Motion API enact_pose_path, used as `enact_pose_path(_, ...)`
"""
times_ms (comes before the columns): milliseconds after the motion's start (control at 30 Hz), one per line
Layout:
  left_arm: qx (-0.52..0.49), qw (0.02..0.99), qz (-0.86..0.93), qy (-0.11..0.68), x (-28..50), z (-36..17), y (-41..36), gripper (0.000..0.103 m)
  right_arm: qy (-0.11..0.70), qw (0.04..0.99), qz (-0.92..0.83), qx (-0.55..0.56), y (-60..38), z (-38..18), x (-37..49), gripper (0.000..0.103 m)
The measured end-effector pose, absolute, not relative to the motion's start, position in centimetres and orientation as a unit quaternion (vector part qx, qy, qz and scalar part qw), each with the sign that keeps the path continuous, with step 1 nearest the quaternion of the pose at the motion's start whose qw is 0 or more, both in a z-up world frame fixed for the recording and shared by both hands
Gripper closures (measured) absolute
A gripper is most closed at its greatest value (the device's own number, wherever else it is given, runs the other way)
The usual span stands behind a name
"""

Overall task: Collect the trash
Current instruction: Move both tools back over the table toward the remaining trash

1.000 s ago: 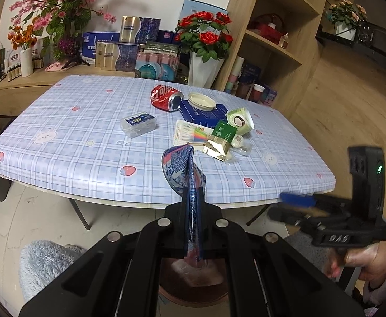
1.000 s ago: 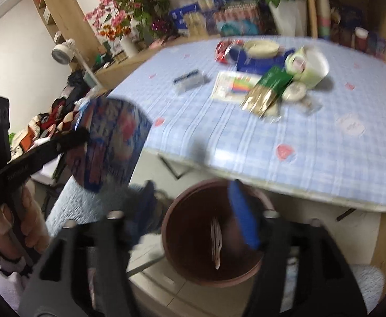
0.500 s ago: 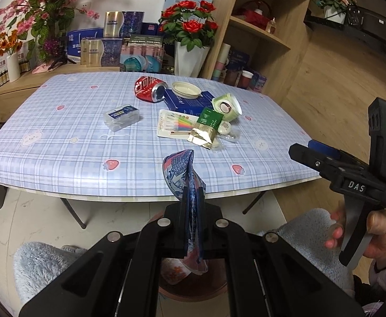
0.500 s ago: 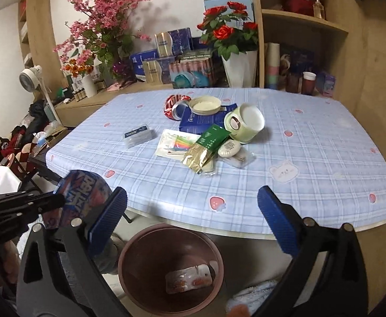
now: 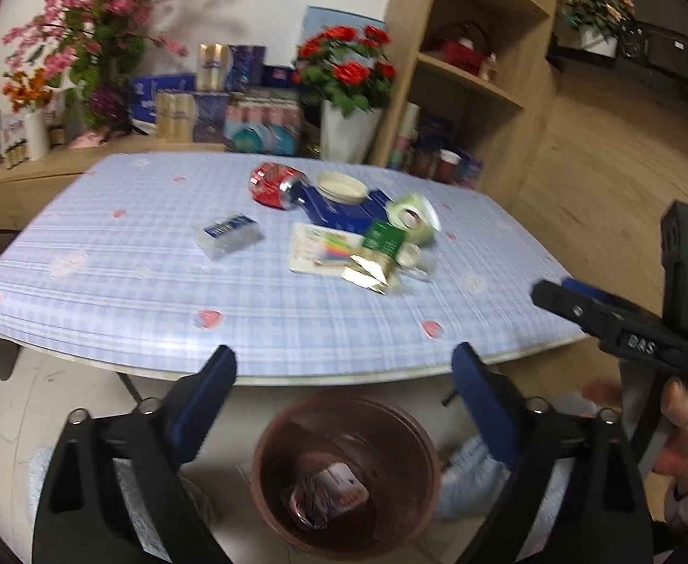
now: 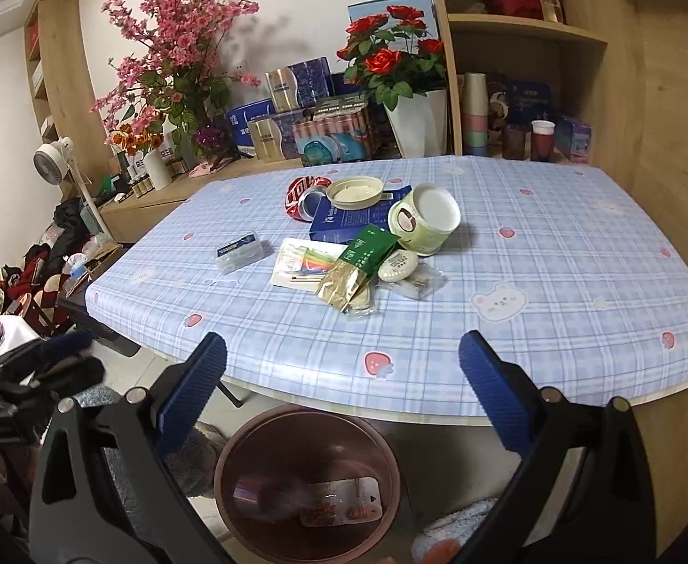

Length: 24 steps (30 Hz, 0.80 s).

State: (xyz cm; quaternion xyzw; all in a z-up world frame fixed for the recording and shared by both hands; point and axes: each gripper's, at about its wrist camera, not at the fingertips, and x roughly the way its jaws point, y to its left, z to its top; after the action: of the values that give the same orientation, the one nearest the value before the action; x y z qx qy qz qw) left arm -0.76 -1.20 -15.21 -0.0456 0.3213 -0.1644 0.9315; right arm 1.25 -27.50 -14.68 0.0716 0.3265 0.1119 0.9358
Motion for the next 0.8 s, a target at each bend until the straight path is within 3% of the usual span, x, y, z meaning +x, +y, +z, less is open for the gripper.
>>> enact_pose_path(400, -0.047, 0.958, -0.101, 0.266, 3.7, -12.7, 3.2, 0.009, 0.37, 0.92, 0.127, 0.035, -26.7, -13.9, 6.1, 0.006)
enact_pose_path(800, -0.02, 0.962, -0.074, 0.264, 7.6, -12.1, 5.2, 0.008, 0.401, 0.911, 0.095, -0.006, -27.9, -14.9, 10.1, 0.006)
